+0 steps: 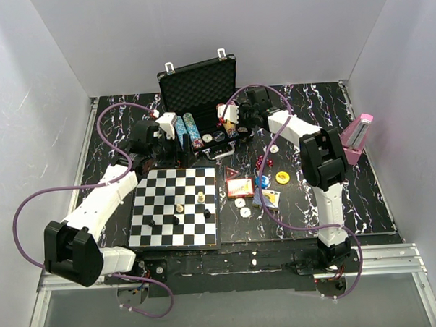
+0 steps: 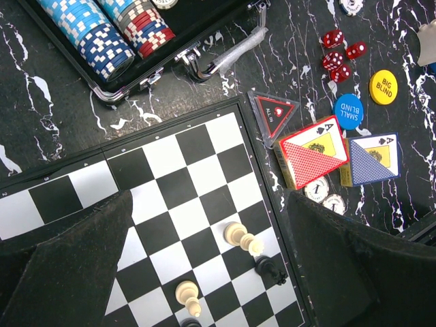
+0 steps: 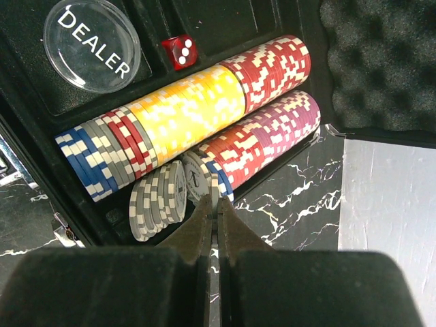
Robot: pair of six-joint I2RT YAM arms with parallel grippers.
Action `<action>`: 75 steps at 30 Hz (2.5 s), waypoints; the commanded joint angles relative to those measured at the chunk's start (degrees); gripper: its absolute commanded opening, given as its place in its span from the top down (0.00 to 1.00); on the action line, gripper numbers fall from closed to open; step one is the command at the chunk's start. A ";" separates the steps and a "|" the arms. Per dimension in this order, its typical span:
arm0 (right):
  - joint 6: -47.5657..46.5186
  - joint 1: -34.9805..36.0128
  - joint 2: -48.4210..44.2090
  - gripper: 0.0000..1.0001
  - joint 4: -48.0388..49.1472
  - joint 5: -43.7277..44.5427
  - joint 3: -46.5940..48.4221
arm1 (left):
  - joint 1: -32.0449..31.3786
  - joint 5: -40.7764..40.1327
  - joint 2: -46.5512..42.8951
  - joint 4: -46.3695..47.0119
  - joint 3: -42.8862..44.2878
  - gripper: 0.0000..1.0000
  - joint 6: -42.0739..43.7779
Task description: Pack up texas hold em set
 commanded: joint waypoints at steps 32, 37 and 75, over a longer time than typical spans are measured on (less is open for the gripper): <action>1.97 1.06 -7.14 0.99 11.99 0.42 -5.21 | 0.25 1.25 -0.81 0.79 1.24 0.02 0.21; 0.65 0.28 -3.18 0.99 5.66 -1.25 1.12 | 0.25 1.34 -0.98 0.70 1.24 0.02 0.12; -3.92 -2.81 5.17 0.99 -14.74 -7.49 12.91 | 0.25 2.48 0.07 0.79 1.59 0.02 0.21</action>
